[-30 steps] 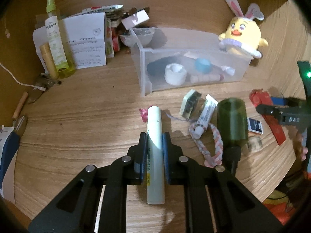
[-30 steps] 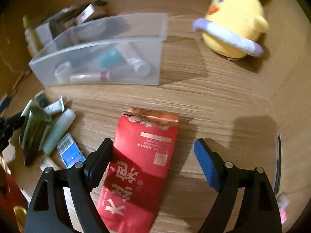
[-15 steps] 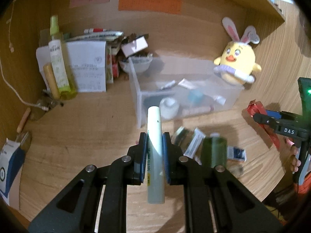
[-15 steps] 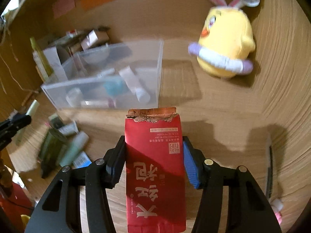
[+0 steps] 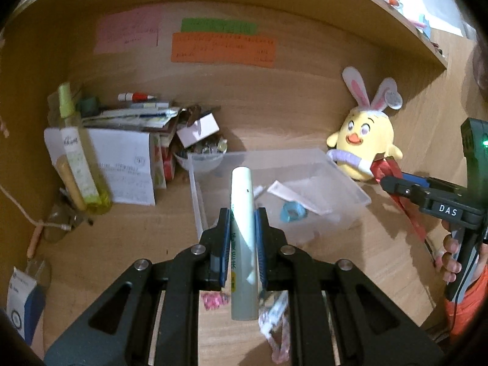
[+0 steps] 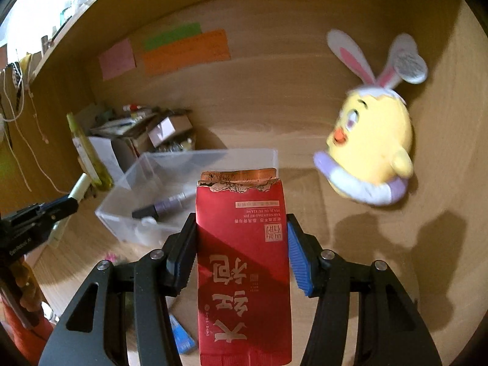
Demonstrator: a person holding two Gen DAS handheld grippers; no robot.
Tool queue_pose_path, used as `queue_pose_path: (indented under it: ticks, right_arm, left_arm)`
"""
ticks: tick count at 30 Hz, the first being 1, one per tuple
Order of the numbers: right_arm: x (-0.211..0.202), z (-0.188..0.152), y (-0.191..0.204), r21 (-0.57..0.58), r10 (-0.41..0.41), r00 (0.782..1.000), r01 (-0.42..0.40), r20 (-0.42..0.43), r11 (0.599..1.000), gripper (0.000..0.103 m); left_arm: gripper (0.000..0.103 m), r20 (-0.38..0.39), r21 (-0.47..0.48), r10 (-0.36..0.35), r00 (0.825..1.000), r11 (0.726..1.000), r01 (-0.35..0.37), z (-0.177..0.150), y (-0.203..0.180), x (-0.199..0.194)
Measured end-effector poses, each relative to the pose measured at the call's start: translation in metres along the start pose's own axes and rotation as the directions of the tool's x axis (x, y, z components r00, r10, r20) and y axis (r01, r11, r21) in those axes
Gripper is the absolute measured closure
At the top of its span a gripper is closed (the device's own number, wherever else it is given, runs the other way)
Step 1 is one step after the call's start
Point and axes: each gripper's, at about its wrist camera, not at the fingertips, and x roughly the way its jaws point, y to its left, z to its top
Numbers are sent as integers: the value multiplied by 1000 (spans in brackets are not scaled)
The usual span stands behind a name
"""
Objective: Organize objects
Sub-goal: 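Carry the marker and red packet into the clear box and open both tools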
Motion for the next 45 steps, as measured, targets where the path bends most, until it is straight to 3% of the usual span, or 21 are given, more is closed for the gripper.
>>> queue_pose_path:
  ticks: [8, 13, 27, 34, 42, 45]
  right_arm:
    - [37, 42, 16, -24, 22, 1000, -22, -1, 999, 52]
    - [60, 58, 25, -57, 20, 1000, -21, -11, 998, 52]
    - [138, 52, 32, -138, 5, 985, -29, -171, 990, 52]
    - [156, 43, 44, -209, 19, 965, -76, -262, 975, 52]
    - [156, 40, 46, -198, 33, 953, -96, -301, 976, 52]
    - [142, 40, 44, -195, 27, 961, -83, -274, 977, 51]
  left_arm:
    - [88, -23, 1, 12, 1000, 1000, -12, 30, -1, 28]
    - [88, -75, 5, 10, 997, 1000, -10, 40, -2, 58]
    - [88, -217, 37, 29, 976, 999, -21, 28, -4, 127]
    - [88, -253, 52, 19, 967, 999, -6, 22, -8, 138]
    - [87, -219, 59, 18, 975, 998, -5, 27, -10, 121]
    - [75, -200, 51, 12, 980, 999, -2, 30, -9, 109]
